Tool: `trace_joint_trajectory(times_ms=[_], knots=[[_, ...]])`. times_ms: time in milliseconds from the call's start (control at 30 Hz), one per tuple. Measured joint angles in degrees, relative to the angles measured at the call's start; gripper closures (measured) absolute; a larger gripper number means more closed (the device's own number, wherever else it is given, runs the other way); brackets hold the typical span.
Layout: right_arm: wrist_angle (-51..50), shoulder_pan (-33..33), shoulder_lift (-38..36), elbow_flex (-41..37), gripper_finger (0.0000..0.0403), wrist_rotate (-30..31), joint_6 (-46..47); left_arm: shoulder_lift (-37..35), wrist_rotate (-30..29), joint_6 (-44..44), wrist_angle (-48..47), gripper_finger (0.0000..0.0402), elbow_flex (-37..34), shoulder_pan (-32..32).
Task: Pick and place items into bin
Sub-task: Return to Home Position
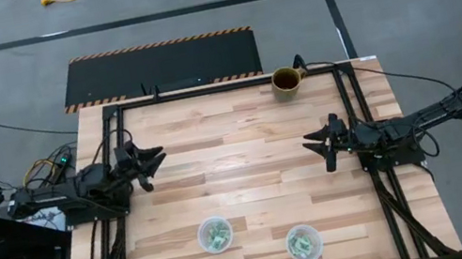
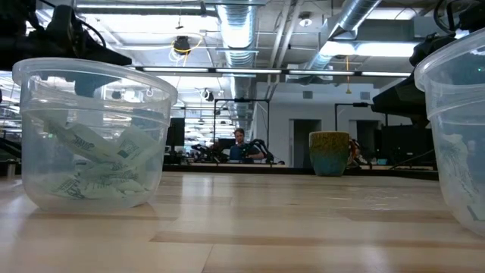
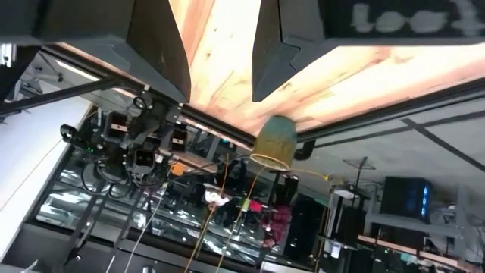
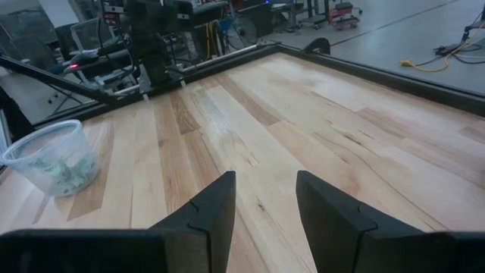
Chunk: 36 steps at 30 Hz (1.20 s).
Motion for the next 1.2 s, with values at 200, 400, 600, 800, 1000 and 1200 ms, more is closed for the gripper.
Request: trace_joint_trajectory(times_ms=[200, 400, 600, 800, 1000, 1200], knots=[[0.00, 0.00, 0.00, 0.00, 0.0269, 0.00, 0.00, 0.07, 1.92, 1.01, -0.16, 0.0272, -0.02, 0.00], [0.00, 0.00, -0.01, 0.00, 0.0270, 0.00, 0.00, 0.07, 1.96, 0.80, -0.16, 0.0271, -0.02, 0.00], [0.00, 0.00, -0.01, 0.00, 0.0270, 0.00, 0.00, 0.07, 1.99, 1.07, -0.16, 0.0272, -0.02, 0.00], [0.00, 0.00, -0.02, 0.00, 0.0268, 0.00, 0.00, 0.07, 2.00, 1.11, -0.16, 0.0271, -0.02, 0.00], [0.00, 0.00, -0.02, 0.00, 0.0270, 0.00, 0.00, 0.07, 2.01, 1.13, -0.16, 0.0271, -0.02, 0.00], [0.00, 0.00, -0.02, 0.00, 0.0268, 0.00, 0.00, 0.07, 2.01, 1.14, -0.16, 0.0271, -0.02, 0.00]])
